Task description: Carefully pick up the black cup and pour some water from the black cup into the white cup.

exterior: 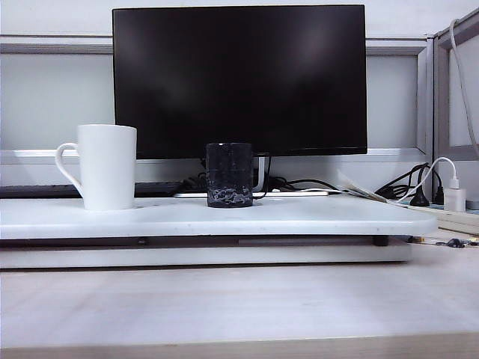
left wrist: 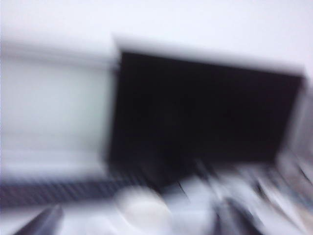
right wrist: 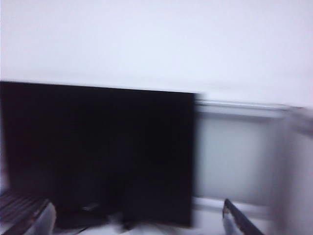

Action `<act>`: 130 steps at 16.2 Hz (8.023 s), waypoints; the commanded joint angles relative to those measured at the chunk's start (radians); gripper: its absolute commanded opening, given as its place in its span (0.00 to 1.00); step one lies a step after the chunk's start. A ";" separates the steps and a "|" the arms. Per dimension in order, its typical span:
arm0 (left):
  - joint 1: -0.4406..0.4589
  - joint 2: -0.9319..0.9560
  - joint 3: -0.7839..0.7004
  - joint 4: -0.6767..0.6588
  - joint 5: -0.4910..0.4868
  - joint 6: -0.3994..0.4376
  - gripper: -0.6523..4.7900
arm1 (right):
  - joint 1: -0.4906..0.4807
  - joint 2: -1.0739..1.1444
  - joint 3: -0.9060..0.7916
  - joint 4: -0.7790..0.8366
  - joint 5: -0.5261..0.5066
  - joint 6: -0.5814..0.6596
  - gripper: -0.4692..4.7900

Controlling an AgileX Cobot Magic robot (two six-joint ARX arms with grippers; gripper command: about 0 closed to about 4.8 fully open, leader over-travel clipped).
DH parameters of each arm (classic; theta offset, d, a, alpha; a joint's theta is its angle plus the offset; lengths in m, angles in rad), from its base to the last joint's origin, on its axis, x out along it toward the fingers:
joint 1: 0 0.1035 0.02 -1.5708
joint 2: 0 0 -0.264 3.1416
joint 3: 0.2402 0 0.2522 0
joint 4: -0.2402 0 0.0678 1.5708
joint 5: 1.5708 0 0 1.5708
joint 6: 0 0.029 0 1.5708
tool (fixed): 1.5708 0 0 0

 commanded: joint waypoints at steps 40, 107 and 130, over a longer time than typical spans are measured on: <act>-0.262 0.861 0.020 0.503 -0.132 0.140 1.00 | 0.330 1.290 0.294 0.488 0.003 -0.060 0.08; -0.236 0.848 0.232 0.056 -0.218 0.324 1.00 | 0.631 1.468 1.260 -0.245 0.269 -0.671 0.08; -0.236 0.847 0.232 0.017 -0.219 0.323 1.00 | 0.702 1.421 1.260 -0.275 0.411 -0.938 0.08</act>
